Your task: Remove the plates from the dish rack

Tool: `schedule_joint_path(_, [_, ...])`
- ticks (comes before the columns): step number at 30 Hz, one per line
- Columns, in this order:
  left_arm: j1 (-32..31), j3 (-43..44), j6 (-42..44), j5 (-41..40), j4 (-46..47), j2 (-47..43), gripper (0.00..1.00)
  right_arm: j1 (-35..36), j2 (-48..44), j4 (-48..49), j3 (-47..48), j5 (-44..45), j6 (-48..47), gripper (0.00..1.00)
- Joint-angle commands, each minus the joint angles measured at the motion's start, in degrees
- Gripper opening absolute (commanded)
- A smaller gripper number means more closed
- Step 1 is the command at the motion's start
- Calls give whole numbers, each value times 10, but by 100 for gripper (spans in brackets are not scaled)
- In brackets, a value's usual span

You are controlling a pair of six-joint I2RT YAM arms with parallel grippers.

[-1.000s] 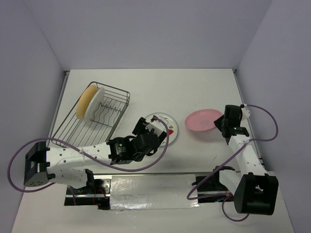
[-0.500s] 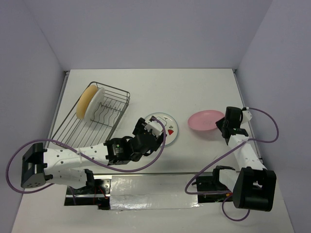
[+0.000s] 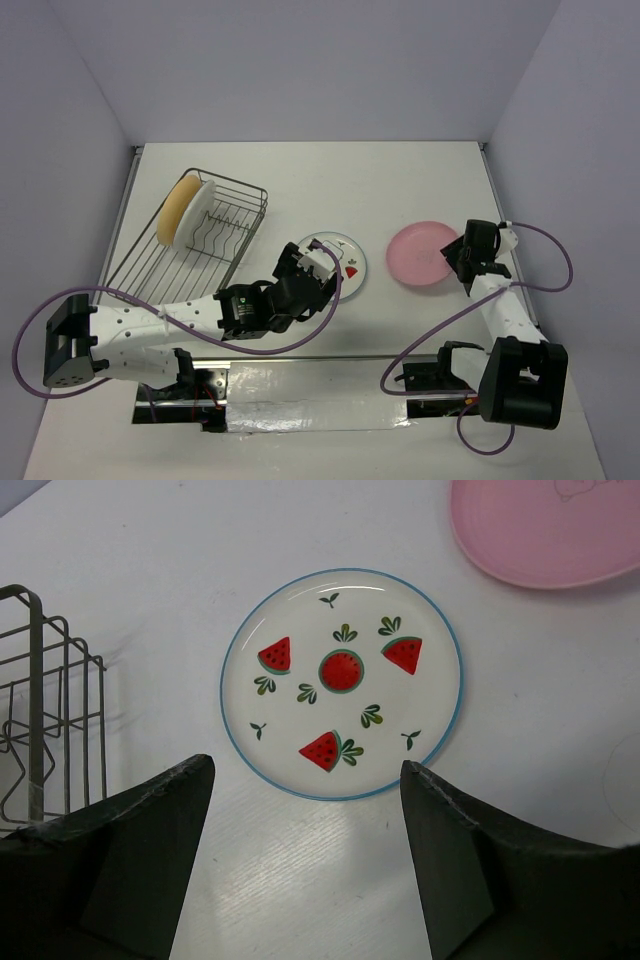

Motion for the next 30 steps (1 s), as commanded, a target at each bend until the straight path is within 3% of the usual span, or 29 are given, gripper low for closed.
schedule_joint_path(1, [3, -3, 0, -13, 26, -10, 87, -4, 8, -7, 31, -7, -9, 55])
schedule_joint_path(13, [2, 7, 3, -20, 19, 9, 87, -5, 49, -47, 38, 3, 3, 61])
schedule_joint_path(22, [14, 21, -4, 11, 14, 13, 85, -7, -6, -75, 64, -20, -24, 60])
schedule_joint_path(28, [53, 76, -33, 16, -36, 21, 84, -5, -70, -67, 69, -95, -47, 59])
schedule_joint_path(30, [104, 101, -47, 87, -43, 19, 83, -3, -95, -59, 69, -158, -66, 59])
